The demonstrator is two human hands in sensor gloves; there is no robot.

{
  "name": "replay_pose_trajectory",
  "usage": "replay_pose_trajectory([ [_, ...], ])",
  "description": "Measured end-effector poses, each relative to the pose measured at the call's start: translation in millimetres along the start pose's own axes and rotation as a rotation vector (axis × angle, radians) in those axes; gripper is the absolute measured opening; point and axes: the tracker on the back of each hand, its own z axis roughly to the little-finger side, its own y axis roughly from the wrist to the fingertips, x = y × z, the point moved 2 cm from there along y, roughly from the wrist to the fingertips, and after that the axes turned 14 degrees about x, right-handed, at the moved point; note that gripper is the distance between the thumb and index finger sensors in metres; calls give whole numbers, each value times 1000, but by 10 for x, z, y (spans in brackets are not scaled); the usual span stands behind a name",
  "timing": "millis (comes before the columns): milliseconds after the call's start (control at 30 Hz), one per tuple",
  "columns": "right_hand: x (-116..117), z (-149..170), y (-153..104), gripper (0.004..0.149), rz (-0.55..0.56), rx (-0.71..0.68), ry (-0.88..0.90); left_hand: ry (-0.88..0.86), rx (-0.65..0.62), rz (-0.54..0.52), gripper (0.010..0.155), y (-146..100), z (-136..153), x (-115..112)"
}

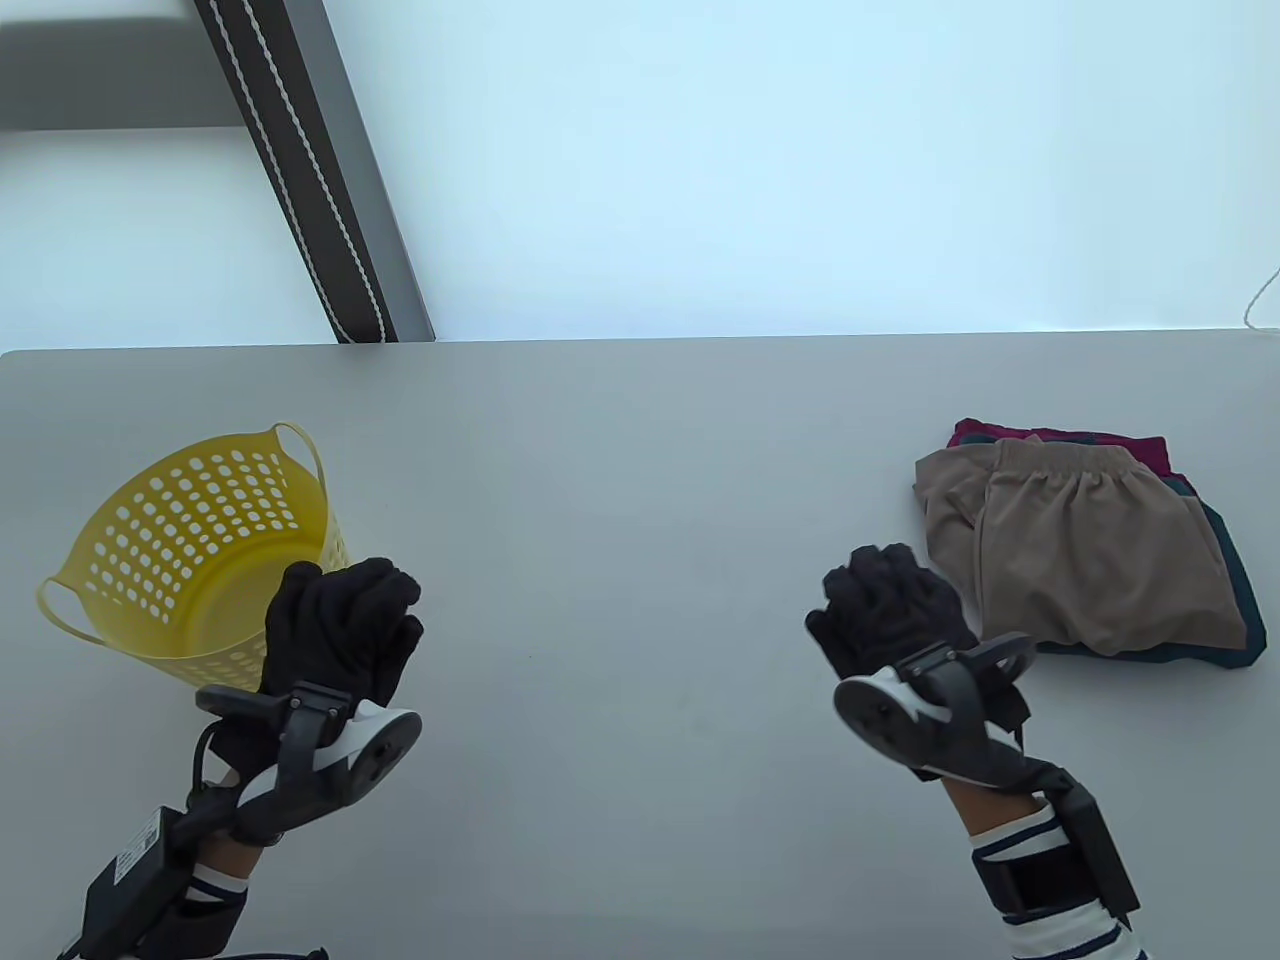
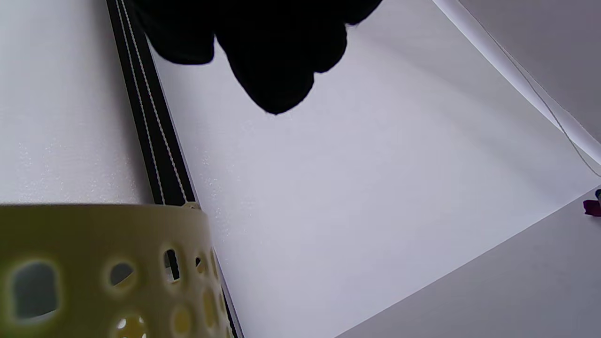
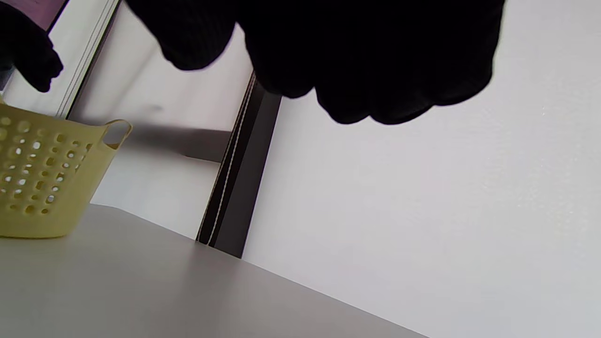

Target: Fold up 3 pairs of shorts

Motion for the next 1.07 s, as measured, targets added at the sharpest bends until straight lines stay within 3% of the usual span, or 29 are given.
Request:
replay_pose_trajectory([
  [100, 524, -210, -231, 70, -168, -140, -89, 116, -154, 68, 73, -216, -183, -307],
  [167, 853, -269, -314, 82, -460, -220, -122, 184, -247, 136, 88, -351, -262, -506],
  [233, 1154, -236, -390, 92, -761, -170, -117, 269, -367, 243, 98, -468, -329, -714],
  [300, 1286, -189, -433, 93, -882, -121, -43, 274, -422, 359, 107, -524, -352, -842],
  [400, 1297, -133, -434, 92, -868, -88, -11, 238, -439, 541, 120, -551, -353, -998],
  [467, 1284, -101, -416, 92, -857, -73, -20, 243, -438, 581, 125, -547, -337, -1047],
  [733, 1330, 37, -416, 94, -924, 16, -14, 285, -437, 592, 129, -545, -313, -1076],
  [1067, 1239, 91, -355, 95, -877, 37, -4, 341, -449, 543, 127, -533, -297, -1063],
])
